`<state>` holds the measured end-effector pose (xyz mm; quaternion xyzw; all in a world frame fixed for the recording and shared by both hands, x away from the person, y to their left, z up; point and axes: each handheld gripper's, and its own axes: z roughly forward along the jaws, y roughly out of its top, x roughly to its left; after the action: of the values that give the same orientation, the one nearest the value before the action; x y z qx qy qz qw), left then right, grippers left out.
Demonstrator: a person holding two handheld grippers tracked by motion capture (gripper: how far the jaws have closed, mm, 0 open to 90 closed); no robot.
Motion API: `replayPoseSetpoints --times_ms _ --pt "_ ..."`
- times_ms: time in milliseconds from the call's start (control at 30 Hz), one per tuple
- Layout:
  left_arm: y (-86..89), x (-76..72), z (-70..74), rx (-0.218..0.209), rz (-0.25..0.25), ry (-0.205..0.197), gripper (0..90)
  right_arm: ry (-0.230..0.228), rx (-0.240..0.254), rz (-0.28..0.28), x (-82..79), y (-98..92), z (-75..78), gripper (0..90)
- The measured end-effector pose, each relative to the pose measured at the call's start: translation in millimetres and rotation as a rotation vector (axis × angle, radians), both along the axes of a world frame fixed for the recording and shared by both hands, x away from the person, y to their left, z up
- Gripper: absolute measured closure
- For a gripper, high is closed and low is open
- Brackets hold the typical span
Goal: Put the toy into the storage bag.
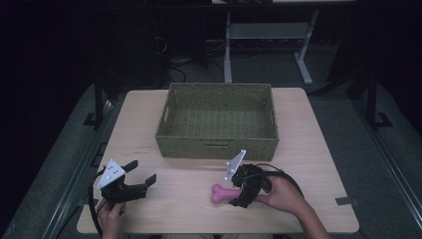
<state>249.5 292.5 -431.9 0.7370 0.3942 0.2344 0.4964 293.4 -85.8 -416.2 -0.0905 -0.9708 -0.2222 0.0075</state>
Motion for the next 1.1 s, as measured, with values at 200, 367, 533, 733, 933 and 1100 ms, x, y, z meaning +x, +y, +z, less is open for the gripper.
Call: replayPoseSetpoints --times_ms 200,367,533,733,933,1100 --pt "-0.1 0.0 0.3 -0.001 -0.002 -0.003 13.8 -0.007 -0.037 0.021 2.3 7.9 -5.8 31.3" --pt "1.0 -0.1 0.0 -0.01 0.0 0.002 13.8 0.0 -0.055 0.032 4.6 11.1 -10.6 38.0" --pt "0.9 0.3 0.0 -0.01 -0.004 0.003 13.9 -0.007 -0.068 0.03 6.3 13.8 -13.3 40.9" --pt "0.3 0.6 -0.1 -0.009 -0.004 0.003 13.8 -0.022 -0.094 0.042 5.0 16.4 -16.4 45.9" --pt "0.7 0.2 -0.1 -0.008 -0.002 0.002 13.9 -0.029 -0.106 0.061 3.9 19.8 -19.0 50.7" --pt "1.8 0.4 0.1 -0.012 0.0 0.003 13.9 -0.014 -0.103 0.068 5.0 20.7 -20.3 55.5"
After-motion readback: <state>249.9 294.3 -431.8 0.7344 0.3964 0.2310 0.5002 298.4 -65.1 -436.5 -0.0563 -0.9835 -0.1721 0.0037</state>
